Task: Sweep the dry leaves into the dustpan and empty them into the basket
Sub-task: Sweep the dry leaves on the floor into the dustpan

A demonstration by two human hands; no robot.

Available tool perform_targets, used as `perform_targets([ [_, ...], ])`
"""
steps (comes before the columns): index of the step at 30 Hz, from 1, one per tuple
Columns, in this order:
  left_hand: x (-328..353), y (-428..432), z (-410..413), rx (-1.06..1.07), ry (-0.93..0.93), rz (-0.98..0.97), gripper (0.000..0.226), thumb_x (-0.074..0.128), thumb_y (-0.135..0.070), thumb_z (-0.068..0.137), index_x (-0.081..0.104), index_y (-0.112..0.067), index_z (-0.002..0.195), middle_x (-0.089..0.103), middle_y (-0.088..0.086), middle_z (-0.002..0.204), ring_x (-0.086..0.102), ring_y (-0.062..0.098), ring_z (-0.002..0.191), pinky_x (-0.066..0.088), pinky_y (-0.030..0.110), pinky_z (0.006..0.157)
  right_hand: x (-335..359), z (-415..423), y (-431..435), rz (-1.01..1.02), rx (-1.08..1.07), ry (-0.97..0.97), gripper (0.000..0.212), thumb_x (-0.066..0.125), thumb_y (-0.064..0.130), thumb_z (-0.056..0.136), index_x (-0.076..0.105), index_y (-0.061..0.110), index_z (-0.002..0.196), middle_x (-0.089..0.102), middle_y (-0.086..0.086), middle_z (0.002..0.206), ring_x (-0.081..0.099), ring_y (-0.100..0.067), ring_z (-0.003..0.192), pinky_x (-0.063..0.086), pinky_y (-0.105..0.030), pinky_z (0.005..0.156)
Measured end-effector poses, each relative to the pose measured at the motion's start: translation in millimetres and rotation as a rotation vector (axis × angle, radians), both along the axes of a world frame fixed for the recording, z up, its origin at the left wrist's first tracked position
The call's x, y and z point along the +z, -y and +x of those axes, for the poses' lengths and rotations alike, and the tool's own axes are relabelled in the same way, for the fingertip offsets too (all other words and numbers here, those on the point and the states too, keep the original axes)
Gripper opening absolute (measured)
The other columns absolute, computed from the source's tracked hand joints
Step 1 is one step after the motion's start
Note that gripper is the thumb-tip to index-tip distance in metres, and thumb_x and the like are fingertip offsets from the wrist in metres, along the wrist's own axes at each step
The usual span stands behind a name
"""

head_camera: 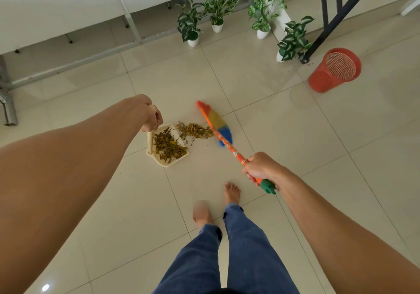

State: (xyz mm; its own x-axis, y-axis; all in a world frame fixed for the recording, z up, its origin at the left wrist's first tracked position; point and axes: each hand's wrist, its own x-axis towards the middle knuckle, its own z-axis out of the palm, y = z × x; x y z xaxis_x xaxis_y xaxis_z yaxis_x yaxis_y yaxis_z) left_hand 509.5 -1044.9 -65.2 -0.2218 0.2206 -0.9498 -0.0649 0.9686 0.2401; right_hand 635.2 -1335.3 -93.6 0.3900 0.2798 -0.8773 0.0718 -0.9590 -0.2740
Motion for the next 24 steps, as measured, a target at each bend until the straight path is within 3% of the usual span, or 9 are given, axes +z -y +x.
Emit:
perform_targets([
  [9, 0.1, -3.7, -5.0, -0.088, 0.021, -0.034, 0.012, 0.046, -0.002, 0.087, 0.046, -0.013, 0.081, 0.049, 0.003, 0.081, 0.036, 0.011, 0.05, 0.028, 0.011, 0.036, 39.0, -8.5, 1.2, 0.081, 0.275, -0.072, 0.042, 0.06, 0.01, 0.09, 0.057, 0.009, 0.132, 0.06, -0.006, 0.074, 0.052, -0.012, 0.047, 0.044, -0.022, 0.043],
  [13, 2.1, -4.8, -12.3, -0.03, 0.029, -0.032, 0.014, 0.046, -0.002, 0.088, 0.046, -0.014, 0.082, 0.048, 0.004, 0.081, 0.04, 0.007, 0.059, 0.028, 0.013, 0.036, 45.1, -13.6, 6.4, 0.098, 0.304, 0.002, 0.039, 0.059, 0.01, 0.089, 0.059, 0.011, 0.127, 0.062, -0.007, 0.077, 0.055, -0.013, 0.047, 0.044, -0.022, 0.04],
  [16, 0.0, -3.0, -15.8, 0.029, 0.054, -0.019, 0.018, 0.048, -0.001, 0.092, 0.047, -0.013, 0.079, 0.046, 0.008, 0.083, 0.04, 0.007, 0.057, 0.029, 0.015, 0.035, 25.0, -26.7, -4.1, 0.093, 0.282, 0.053, 0.025, 0.054, 0.009, 0.087, 0.061, 0.01, 0.111, 0.065, -0.007, 0.074, 0.06, -0.015, 0.048, 0.044, -0.021, 0.039],
  [21, 2.6, -2.8, -16.3, 0.001, 0.029, -0.023, 0.02, 0.041, 0.006, 0.077, 0.048, -0.013, 0.08, 0.049, 0.006, 0.081, 0.038, 0.009, 0.052, 0.028, 0.011, 0.035, 3.1, -44.8, -20.7, 0.123, 0.186, -0.14, 0.024, 0.057, 0.008, 0.087, 0.062, 0.007, 0.11, 0.06, -0.006, 0.072, 0.052, -0.012, 0.045, 0.042, -0.021, 0.04],
  [24, 3.0, -5.5, -18.3, 0.007, 0.033, -0.026, 0.011, 0.048, -0.003, 0.089, 0.05, -0.012, 0.084, 0.054, 0.002, 0.082, 0.041, 0.012, 0.054, 0.031, 0.012, 0.037, 16.4, -39.3, -15.6, 0.17, 0.177, -0.223, 0.029, 0.059, 0.009, 0.087, 0.064, 0.01, 0.115, 0.055, -0.003, 0.067, 0.047, -0.009, 0.04, 0.039, -0.021, 0.039],
])
